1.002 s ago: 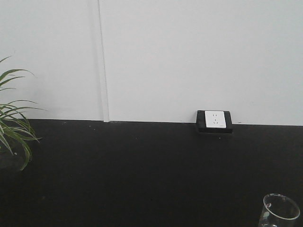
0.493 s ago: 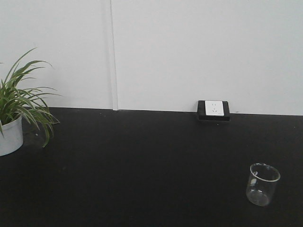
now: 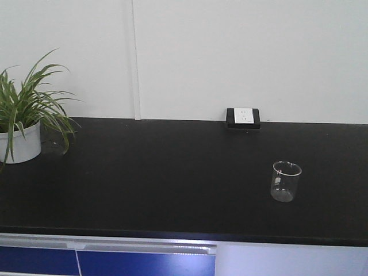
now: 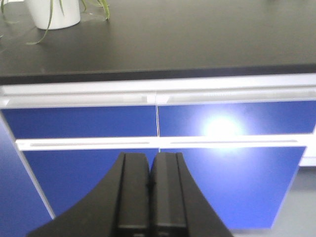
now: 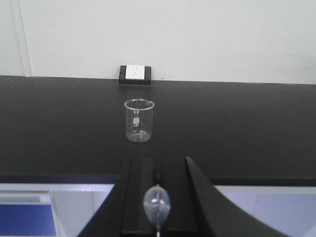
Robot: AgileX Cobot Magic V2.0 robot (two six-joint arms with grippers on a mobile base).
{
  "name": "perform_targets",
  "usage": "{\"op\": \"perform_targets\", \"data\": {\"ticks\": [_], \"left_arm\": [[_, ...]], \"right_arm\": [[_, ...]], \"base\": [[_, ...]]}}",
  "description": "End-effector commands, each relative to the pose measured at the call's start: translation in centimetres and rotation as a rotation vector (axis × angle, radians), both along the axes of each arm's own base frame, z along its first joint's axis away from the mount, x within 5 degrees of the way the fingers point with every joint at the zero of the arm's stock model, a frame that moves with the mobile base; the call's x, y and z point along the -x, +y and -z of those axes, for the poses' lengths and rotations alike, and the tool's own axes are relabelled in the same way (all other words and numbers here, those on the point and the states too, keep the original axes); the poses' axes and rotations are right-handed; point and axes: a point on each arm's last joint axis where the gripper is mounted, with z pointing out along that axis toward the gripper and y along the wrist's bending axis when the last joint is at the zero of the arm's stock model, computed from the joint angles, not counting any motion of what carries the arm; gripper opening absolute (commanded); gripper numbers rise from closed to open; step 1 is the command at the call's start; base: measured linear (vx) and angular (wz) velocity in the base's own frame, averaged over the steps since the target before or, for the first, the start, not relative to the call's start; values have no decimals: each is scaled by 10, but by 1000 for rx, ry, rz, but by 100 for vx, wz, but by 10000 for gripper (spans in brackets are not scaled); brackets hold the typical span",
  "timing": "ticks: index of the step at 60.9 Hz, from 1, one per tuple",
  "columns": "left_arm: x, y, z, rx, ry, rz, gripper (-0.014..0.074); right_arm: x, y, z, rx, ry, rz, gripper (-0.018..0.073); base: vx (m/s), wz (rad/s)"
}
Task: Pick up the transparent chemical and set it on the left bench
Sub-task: 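Drive the base to the bench with the white bins, holding the beaker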
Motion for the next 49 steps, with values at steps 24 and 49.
{"op": "perform_targets", "data": {"ticks": [24,49], "left_arm": [[1,0,-3,14,-81,1,-3],[1,0,-3,14,-81,1,-3]], "right_arm": [[-1,2,-16,18,-87,-23,31],[-1,2,-16,18,-87,-23,31]], "base": [[-31,15],[-18,75]]}}
